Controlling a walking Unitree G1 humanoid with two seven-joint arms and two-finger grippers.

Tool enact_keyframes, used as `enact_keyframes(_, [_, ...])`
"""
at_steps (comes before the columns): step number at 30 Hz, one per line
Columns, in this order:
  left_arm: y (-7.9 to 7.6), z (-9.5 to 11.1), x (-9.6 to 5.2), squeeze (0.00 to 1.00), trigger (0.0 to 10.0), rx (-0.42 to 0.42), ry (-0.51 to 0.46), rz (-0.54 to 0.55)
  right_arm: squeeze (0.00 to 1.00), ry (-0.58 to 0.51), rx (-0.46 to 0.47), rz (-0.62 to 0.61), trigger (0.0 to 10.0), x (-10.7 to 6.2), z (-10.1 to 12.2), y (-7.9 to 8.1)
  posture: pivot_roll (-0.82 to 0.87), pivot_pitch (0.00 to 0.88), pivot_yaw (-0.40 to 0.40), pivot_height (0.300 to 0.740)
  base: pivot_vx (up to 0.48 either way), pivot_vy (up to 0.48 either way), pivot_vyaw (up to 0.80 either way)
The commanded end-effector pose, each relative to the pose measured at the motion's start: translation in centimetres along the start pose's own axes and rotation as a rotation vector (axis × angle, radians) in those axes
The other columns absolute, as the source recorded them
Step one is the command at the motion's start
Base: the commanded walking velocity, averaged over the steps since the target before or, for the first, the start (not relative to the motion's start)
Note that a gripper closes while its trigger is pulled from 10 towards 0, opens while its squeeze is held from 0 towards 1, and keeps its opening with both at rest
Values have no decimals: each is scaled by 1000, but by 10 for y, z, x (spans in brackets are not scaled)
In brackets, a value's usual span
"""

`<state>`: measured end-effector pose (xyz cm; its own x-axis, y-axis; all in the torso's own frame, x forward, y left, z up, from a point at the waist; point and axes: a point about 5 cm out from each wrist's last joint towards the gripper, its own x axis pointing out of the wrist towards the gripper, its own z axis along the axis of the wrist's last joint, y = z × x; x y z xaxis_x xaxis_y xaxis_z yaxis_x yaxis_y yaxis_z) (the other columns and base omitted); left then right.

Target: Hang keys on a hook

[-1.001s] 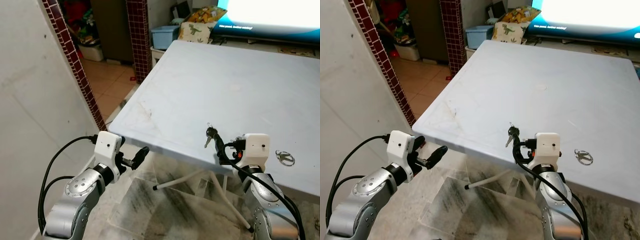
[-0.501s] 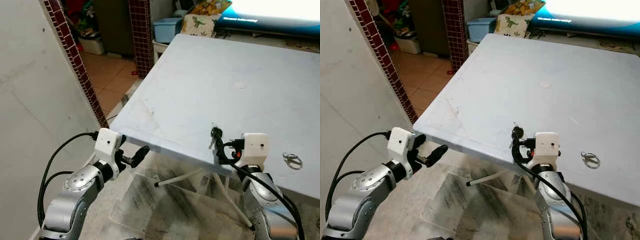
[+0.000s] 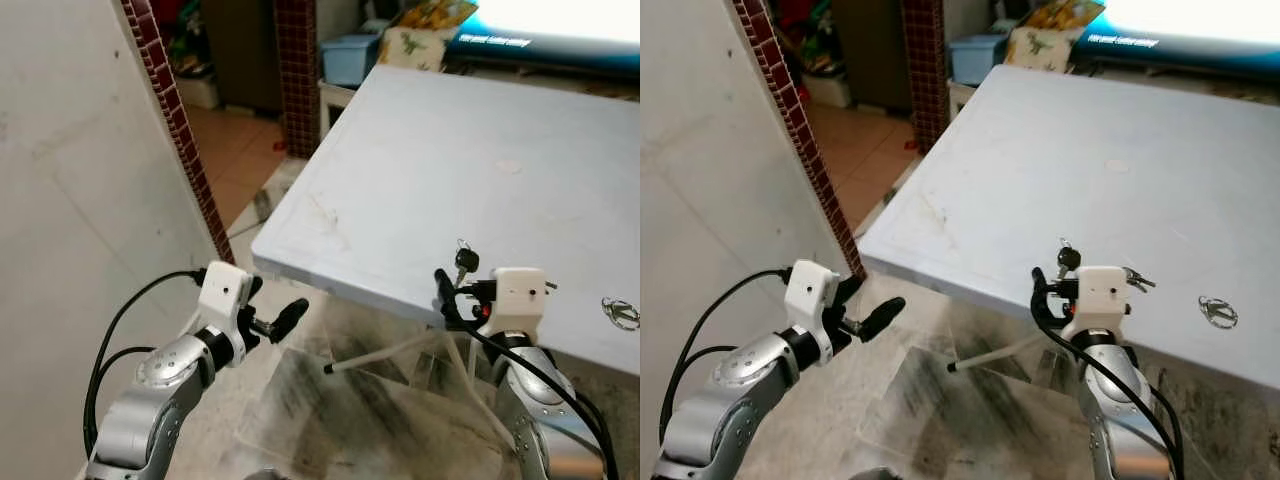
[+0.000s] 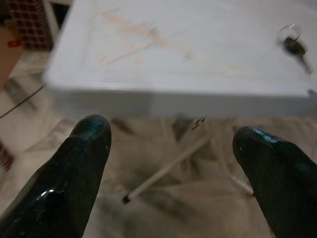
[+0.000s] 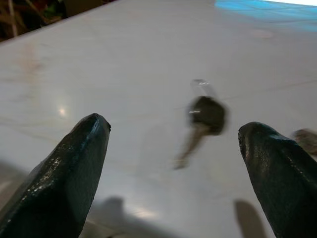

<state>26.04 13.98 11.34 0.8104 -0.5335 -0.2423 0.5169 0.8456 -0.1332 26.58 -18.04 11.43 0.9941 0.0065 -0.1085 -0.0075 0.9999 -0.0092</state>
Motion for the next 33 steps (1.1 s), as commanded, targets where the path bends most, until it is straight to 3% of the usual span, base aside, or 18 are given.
enact_keyframes(1, [-2, 3, 1, 0, 10000, -1, -8, -10, 0, -7, -9, 1, 10000, 0, 2, 1, -16, 107, 51, 740, 0, 480, 0])
enact_keyframes(14, [-5, 6, 1, 0, 10000, 11, -36, -33, 0, -7, -43, -29, 10000, -1, 2, -3, -18, 99, 51, 740, 0, 74, -36])
enact_keyframes(33, [-13, 9, 1, 0, 10000, -43, -73, -89, 0, -1, -65, -44, 10000, -2, 2, -6, -28, 104, 47, 740, 26, 0, -780])
